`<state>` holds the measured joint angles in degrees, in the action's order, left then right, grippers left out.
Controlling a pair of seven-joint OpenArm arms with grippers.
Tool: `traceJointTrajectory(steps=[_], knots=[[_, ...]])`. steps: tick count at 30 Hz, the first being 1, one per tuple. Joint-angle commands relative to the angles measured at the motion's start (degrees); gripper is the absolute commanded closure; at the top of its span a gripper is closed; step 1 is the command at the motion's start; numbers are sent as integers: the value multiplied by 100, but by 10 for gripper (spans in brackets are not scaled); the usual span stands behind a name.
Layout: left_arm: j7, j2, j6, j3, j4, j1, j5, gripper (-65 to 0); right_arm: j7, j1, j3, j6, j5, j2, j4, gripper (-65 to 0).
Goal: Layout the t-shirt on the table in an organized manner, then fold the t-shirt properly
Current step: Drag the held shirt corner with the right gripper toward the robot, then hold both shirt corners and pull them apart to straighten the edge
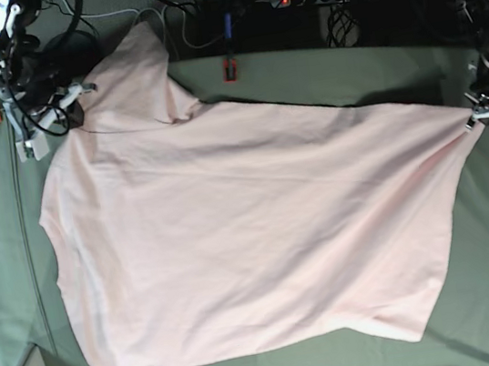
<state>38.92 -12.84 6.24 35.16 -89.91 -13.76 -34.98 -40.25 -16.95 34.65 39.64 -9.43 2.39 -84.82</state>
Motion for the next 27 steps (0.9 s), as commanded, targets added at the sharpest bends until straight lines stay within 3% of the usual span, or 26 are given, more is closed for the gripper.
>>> traceJointTrajectory(steps=[1,9,13,27], knots=[[-116,-101,5,49,-77,18,12,-1,-287,-76,64,36,165,-68,-15,0],[-116,-101,5,58,-86,-316,-5,-1,-287,-76,732,36,165,-393,-15,0],[-116,102,5,58,-130,-492,12,-1,-296,-208,952,36,156,-402,-15,0],[-116,216,-4,58,-77,-905,39,-1,-243,-410,970,36,156,-411,-15,0]])
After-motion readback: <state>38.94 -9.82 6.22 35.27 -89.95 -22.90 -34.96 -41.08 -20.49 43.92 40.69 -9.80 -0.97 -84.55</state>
